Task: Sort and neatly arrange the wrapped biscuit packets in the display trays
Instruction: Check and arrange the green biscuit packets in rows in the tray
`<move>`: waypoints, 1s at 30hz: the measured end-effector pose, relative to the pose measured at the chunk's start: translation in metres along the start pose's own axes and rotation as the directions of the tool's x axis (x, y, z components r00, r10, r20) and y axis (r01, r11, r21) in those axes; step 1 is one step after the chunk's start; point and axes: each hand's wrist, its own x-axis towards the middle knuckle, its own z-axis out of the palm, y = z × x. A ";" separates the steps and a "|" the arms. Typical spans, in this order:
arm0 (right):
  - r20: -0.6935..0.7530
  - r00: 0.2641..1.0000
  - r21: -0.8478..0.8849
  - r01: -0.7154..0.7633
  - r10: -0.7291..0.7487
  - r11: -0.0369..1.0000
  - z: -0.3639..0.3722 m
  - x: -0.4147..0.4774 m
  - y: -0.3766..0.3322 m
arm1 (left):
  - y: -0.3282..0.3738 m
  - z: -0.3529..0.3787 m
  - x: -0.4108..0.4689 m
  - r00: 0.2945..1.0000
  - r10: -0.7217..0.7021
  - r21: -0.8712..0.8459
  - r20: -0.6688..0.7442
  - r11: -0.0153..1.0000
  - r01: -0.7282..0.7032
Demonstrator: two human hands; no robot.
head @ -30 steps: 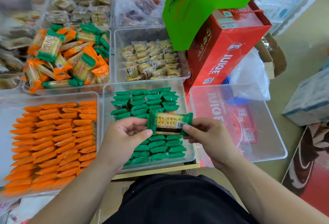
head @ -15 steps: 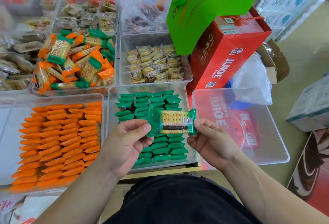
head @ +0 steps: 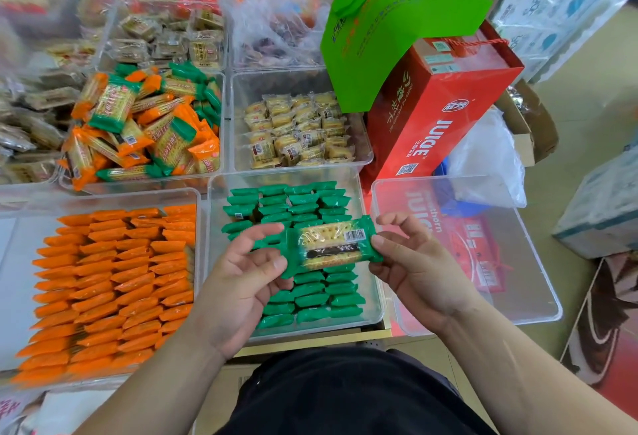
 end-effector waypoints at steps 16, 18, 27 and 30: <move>-0.096 0.979 -0.103 -0.192 0.182 0.976 -0.003 0.001 0.003 | 0.017 0.004 0.004 0.988 -0.091 0.195 -0.127 0.974 0.115; -0.092 0.962 0.027 -0.255 0.257 0.967 0.001 0.001 0.004 | 0.018 0.005 0.005 0.977 -0.192 0.058 -0.096 0.978 0.198; -0.166 0.981 -0.307 -0.153 0.105 0.939 -0.007 0.004 0.008 | 0.014 0.009 0.005 0.988 -0.054 0.377 -0.147 0.920 0.106; -0.186 0.980 -0.308 -0.123 0.067 0.943 -0.007 0.006 0.008 | 0.013 0.016 0.009 0.990 -0.020 0.426 -0.141 0.901 0.079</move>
